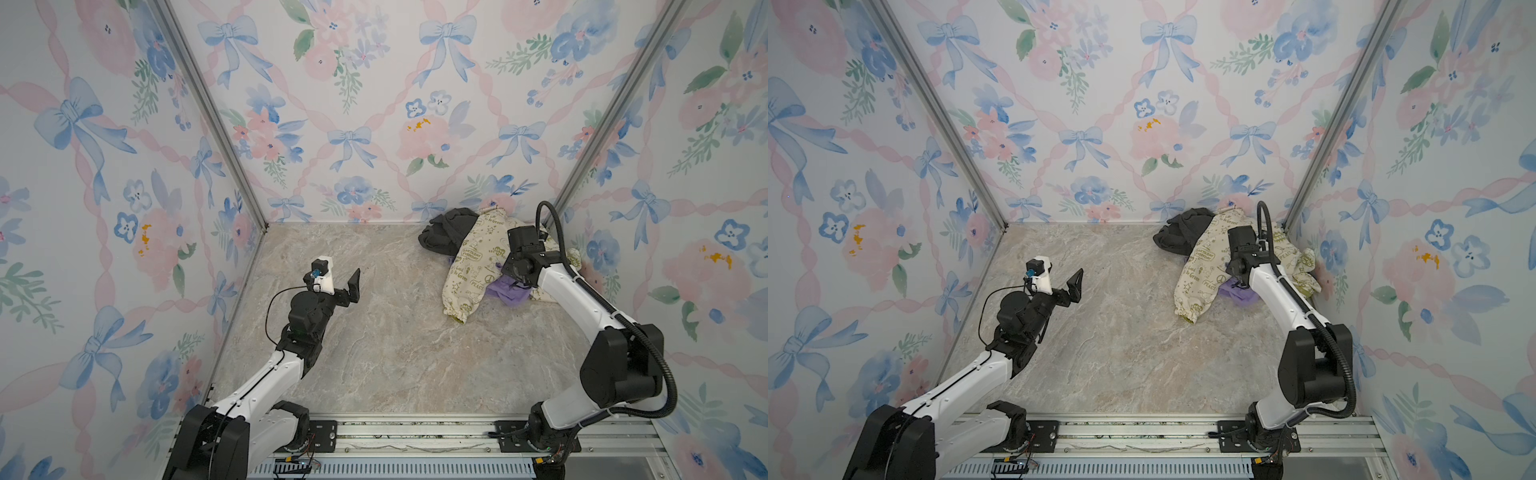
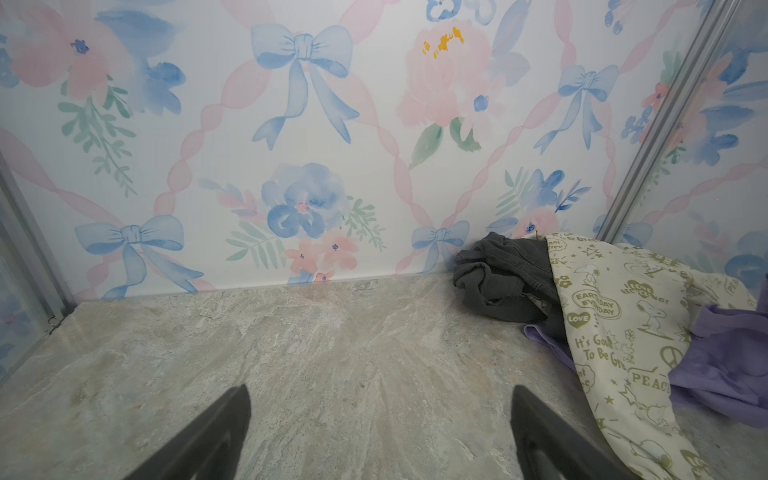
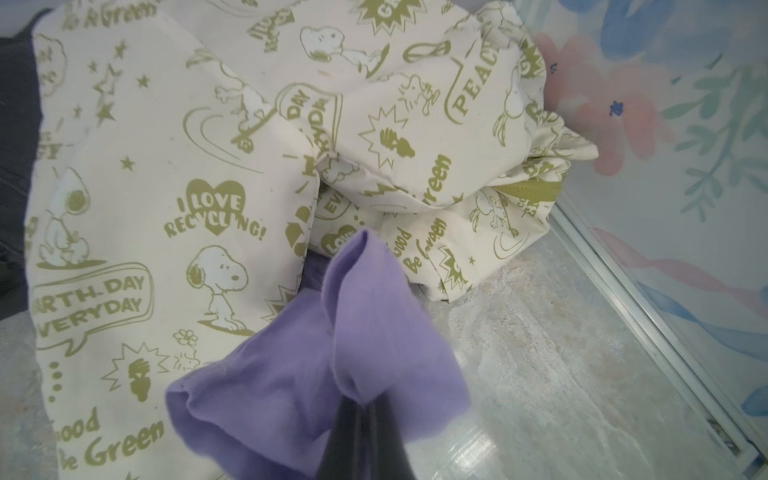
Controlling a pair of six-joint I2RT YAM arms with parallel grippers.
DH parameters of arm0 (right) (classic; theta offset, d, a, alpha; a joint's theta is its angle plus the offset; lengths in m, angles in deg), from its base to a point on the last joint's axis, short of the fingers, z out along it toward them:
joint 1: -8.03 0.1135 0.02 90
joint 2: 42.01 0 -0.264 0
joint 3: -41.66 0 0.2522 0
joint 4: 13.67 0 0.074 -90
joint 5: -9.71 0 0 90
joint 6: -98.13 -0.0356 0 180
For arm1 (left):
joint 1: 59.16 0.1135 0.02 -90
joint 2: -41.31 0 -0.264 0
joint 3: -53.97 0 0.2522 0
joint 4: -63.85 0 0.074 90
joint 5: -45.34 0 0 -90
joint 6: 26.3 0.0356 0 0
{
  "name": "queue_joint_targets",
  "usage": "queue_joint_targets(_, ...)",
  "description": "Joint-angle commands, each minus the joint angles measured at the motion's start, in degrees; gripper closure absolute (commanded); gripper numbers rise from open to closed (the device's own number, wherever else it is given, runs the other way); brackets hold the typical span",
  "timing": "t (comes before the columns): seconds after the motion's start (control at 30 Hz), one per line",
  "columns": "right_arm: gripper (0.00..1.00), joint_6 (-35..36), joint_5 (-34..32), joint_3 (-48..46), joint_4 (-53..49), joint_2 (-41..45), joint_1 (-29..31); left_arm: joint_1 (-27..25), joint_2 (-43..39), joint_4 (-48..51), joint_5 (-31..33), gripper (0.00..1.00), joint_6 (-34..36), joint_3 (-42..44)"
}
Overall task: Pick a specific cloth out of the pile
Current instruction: 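Lower the right gripper and pinch the lavender T-shirt under the cream cloth, then lift the lavender T-shirt upward out of the pile with the right gripper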
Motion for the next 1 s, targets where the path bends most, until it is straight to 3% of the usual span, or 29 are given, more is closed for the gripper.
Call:
queue_joint_targets(0.0,1.0,2.2,-2.6,3.0,2.7,3.0,1.0,-0.6,1.8,-0.2,-3.2,0.02,-0.5,-3.2)
queue_joint_targets(0.5,1.0,9.8,-3.4,6.7,13.3,10.9,1.1,-3.7,8.8,-0.6,-7.4,0.02,2.0,-11.5)
queue_joint_targets(0.97,1.0,15.4,-2.5,13.7,20.6,11.3,1.8,-4.2,9.4,-0.9,-9.9,0.02,2.8,-15.8)
